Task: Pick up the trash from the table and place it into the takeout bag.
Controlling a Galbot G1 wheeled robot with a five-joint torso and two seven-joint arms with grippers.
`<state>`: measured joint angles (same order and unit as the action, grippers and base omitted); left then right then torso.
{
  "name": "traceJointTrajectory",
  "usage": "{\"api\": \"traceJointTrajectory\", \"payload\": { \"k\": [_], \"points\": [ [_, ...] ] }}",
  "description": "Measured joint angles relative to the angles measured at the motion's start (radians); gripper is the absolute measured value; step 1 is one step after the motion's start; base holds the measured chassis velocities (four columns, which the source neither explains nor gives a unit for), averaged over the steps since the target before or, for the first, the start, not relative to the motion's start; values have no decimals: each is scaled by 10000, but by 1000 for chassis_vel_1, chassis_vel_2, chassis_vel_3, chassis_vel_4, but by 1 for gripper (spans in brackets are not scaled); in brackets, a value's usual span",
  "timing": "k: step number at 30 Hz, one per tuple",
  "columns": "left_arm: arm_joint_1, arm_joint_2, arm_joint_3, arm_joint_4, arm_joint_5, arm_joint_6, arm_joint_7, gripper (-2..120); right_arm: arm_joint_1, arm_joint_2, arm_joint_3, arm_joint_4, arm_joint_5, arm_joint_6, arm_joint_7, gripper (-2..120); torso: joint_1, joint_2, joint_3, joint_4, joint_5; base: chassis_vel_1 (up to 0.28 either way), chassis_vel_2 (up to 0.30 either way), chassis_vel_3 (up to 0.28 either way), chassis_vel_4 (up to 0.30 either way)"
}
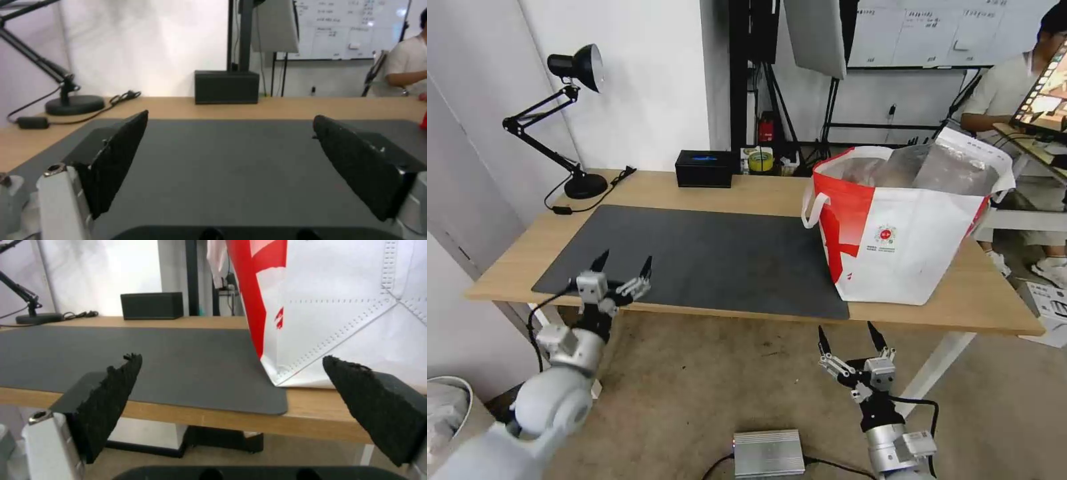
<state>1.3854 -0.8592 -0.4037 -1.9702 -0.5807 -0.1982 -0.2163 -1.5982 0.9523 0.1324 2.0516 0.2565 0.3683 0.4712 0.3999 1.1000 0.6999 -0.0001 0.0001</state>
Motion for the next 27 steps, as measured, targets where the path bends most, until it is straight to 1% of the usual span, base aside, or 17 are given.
{"api": "traceJointTrajectory", "payload": {
  "k": [3,8,11,13,18,27],
  "points": [
    [633,-201,-334,76,216,-199,-7,100,0,0,0,0,0,0,0,100,0,0,0,1,-1,0,0,0,0],
    [1008,-371,-512,119,340,-347,-50,100,-1,0,0,0,0,0,0,100,-1,0,0,2,0,0,0,0,0],
    [1187,-563,-590,140,407,-398,-61,100,-1,0,0,0,0,0,0,100,0,0,0,1,-1,0,0,0,0],
    [1400,-806,-636,166,424,-446,-62,100,0,0,0,0,0,0,0,100,0,0,0,1,0,0,0,0,0],
    [1569,-968,-617,250,443,-554,-49,100,0,0,0,0,0,0,0,100,-1,0,0,2,0,0,0,0,0],
    [1571,-984,-577,274,437,-574,-36,100,0,0,0,0,0,0,0,100,0,0,1,1,-1,0,0,0,0]
  ]
}}
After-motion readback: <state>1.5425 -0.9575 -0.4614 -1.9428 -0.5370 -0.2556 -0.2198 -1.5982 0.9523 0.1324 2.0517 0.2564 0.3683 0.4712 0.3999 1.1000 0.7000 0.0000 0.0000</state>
